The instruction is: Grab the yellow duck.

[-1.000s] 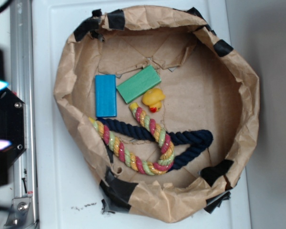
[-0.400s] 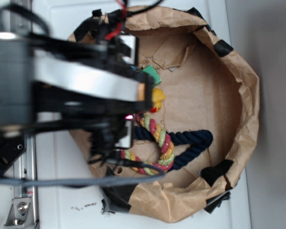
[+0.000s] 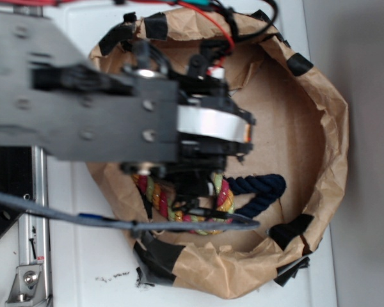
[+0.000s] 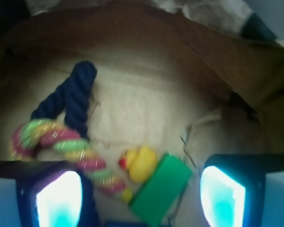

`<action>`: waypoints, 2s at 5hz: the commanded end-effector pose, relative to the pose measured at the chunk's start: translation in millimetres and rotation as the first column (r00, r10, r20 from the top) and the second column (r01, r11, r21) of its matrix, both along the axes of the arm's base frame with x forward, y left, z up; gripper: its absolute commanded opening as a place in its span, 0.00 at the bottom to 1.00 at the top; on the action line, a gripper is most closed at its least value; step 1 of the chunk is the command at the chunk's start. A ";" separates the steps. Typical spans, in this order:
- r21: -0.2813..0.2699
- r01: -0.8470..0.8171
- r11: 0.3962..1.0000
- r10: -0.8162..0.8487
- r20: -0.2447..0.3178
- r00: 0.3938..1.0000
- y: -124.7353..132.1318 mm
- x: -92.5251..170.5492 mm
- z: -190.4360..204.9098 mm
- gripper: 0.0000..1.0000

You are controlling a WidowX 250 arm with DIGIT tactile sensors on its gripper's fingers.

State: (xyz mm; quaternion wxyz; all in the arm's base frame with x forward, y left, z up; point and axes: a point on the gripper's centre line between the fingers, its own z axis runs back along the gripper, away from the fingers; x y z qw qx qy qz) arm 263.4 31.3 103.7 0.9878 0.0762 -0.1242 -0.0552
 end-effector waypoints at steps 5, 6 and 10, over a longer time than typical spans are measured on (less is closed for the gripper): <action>-0.479 0.468 0.743 -0.590 -0.139 0.795 32.6 -4.8 -34.3 1.00; -0.372 0.501 0.781 -0.608 -0.268 0.747 27.5 2.3 -46.5 1.00; -0.099 0.407 0.908 -0.417 -0.111 0.902 15.4 16.3 -77.1 0.00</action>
